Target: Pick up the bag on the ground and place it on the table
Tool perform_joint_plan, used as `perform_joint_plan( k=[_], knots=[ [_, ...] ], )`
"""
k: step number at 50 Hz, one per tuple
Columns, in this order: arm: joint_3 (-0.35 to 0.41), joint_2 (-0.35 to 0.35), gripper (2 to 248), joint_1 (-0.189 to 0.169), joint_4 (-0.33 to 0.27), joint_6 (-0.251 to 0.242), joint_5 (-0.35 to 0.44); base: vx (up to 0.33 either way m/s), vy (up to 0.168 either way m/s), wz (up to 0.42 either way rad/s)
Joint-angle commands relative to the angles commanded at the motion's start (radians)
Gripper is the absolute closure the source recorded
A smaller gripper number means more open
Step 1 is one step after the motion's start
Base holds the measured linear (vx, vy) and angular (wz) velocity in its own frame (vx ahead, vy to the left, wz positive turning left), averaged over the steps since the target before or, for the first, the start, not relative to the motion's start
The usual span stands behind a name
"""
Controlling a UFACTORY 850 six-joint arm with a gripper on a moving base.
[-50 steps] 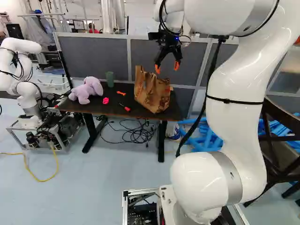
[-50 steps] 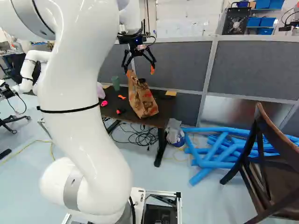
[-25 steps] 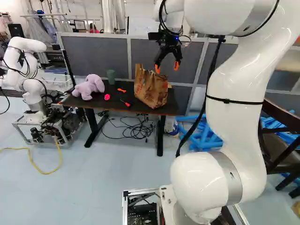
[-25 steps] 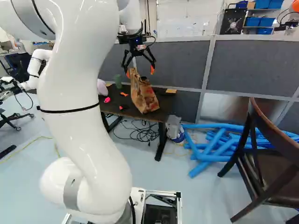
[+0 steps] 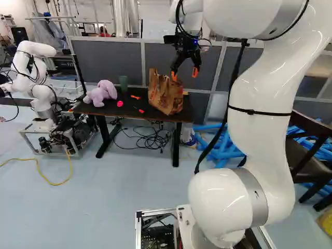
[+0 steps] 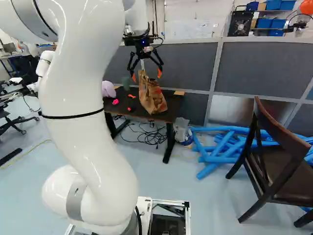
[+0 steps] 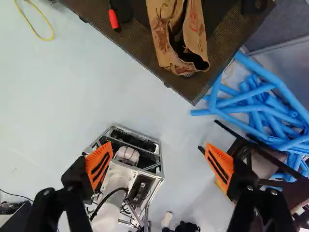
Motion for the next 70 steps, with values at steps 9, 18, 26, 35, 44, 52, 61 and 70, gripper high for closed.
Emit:
perform_joint_plan(
  k=[9, 18, 26, 35, 44, 52, 61, 70],
  knots=[
    [0.0, 0.0, 3, 0.0, 0.0, 0.0, 0.0, 0.026, 0.003, 0.002],
    [0.005, 0.002, 3, 0.0, 0.0, 0.001, 0.006, 0.0, 0.0, 0.0],
    [0.014, 0.005, 3, 0.0, 0.0, 0.004, 0.019, 0.0, 0.0, 0.0],
    [0.031, 0.012, 3, 0.001, 0.0, 0.009, 0.043, 0.0, 0.0, 0.0],
    [0.055, 0.021, 3, 0.001, 0.0, 0.015, 0.076, 0.0, 0.0, 0.0],
    [0.081, 0.031, 3, 0.002, 0.001, 0.023, 0.112, 0.0, 0.0, 0.0],
    [0.117, 0.045, 3, 0.002, 0.001, 0.033, 0.162, 0.0, 0.0, 0.0],
    [0.16, 0.062, 3, 0.003, 0.001, 0.045, 0.222, 0.0, 0.0, 0.0]
  ],
)
